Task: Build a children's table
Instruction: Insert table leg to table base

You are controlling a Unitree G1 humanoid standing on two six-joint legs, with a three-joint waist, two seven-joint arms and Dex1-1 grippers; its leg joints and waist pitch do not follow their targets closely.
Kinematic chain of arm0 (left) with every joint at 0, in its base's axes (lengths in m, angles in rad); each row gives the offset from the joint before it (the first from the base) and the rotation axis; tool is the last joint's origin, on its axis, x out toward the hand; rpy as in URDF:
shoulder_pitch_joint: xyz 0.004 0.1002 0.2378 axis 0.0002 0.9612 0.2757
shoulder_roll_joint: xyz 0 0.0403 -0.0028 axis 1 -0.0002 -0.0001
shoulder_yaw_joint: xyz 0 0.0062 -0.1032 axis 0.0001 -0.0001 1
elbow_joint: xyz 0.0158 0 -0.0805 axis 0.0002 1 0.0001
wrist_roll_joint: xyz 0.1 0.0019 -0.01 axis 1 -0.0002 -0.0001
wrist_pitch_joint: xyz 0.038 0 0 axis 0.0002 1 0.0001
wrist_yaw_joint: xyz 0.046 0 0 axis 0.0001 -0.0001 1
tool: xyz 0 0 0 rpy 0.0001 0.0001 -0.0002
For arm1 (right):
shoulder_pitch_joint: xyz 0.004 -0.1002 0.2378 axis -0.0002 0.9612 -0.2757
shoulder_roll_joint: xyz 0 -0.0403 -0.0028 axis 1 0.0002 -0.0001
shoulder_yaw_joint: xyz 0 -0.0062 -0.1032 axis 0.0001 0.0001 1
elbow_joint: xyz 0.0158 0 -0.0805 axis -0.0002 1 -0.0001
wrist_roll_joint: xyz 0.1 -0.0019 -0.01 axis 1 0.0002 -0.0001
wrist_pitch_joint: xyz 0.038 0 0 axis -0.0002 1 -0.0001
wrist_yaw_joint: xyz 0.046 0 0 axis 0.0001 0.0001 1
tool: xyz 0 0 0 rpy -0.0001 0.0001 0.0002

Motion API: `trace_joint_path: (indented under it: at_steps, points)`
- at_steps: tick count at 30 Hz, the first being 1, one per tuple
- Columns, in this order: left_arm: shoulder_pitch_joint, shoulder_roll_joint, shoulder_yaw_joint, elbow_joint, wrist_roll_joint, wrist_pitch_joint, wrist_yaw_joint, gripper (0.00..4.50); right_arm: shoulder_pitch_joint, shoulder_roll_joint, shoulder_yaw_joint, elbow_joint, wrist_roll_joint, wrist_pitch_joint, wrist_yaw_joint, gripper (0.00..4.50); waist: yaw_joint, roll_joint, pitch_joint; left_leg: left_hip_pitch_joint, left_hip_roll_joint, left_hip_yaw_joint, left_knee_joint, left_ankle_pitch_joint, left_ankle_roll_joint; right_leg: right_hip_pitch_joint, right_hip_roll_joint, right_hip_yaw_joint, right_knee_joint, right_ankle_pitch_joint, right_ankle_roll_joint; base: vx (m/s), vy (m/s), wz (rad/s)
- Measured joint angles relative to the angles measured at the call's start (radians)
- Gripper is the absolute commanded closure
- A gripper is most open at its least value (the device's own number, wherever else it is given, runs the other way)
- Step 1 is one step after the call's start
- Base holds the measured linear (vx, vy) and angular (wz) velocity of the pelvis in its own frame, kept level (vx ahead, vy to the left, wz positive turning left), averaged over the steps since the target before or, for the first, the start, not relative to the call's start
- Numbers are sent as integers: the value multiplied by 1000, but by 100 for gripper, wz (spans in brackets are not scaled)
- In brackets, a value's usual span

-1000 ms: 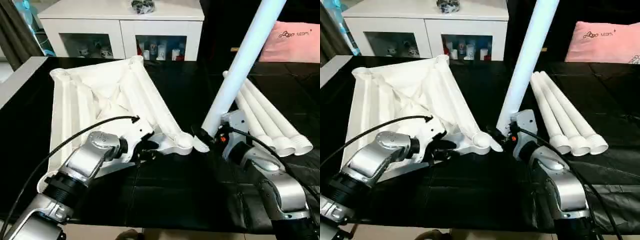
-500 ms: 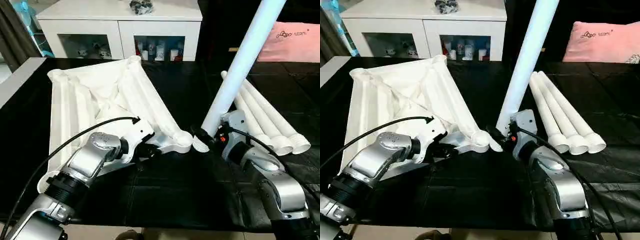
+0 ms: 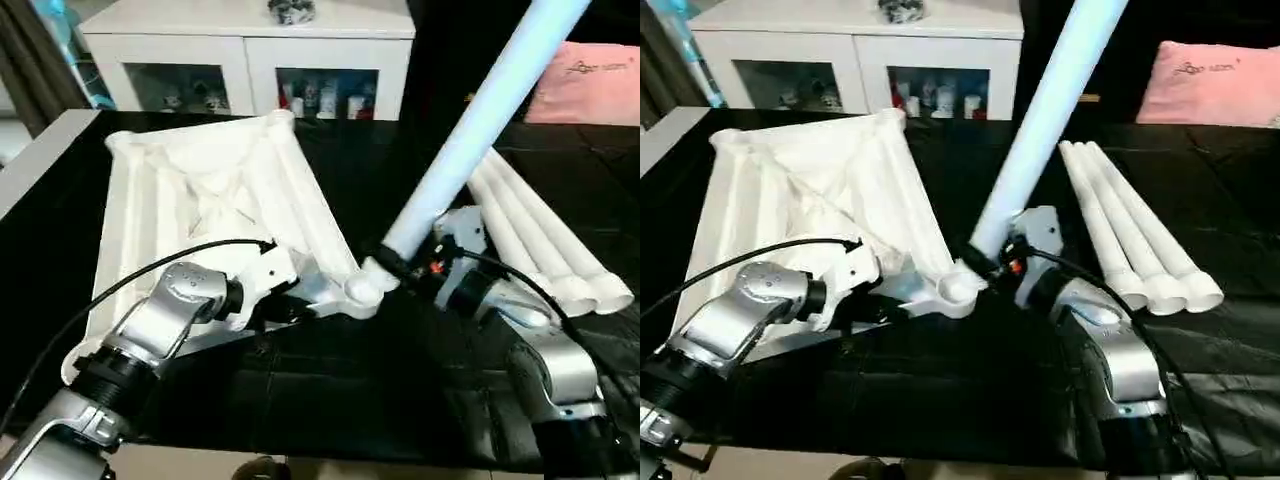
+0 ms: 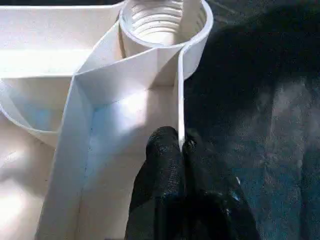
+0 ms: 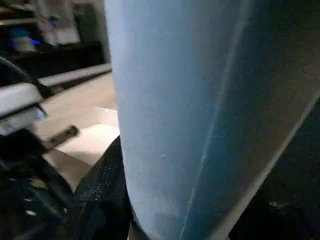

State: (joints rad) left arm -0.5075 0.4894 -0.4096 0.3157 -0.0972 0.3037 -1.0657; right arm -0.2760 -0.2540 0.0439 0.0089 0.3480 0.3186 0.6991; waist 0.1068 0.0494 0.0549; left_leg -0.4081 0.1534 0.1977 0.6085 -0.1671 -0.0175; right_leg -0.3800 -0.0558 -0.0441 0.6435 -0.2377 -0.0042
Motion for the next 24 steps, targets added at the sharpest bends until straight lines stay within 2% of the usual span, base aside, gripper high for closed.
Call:
trace_joint_path:
  at_steps: [5,9,16,24]
  points:
    - [-2,-1,0,26,15,-46,-8,450,-43,7,7,96,36,17,81,257,1,-1,0,2,0,1,1,1,2,0,-1,0,3,1,-1,0,0,0]
    - [-4,1,-1,29,18,-54,-23,450,-60,10,37,181,26,7,115,257,5,-3,0,2,0,2,0,2,2,1,-1,0,3,1,-1,0,0,0]
    - [-6,0,1,32,33,-58,-32,450,-117,17,66,286,-26,-70,137,257,5,-10,-3,2,0,2,1,2,2,1,-1,0,3,1,-1,0,0,0]
    - [-9,-3,4,45,35,-63,-33,450,-133,2,81,313,-41,-94,162,257,4,-11,-3,4,0,2,0,2,2,2,-1,0,3,2,-2,0,0,0]
